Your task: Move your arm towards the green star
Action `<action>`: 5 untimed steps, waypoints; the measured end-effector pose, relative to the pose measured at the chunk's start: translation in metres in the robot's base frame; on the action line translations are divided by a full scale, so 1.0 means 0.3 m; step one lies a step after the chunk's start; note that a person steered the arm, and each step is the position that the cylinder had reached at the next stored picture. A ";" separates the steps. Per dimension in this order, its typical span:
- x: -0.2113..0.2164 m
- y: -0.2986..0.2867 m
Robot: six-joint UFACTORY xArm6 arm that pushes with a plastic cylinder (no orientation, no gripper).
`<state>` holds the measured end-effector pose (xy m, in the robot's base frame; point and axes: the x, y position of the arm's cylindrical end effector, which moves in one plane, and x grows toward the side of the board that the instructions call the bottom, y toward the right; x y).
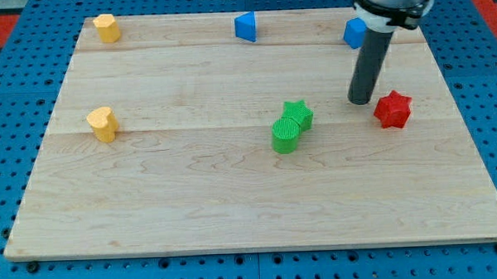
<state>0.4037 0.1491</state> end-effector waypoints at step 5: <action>-0.013 -0.085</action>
<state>0.3997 0.1234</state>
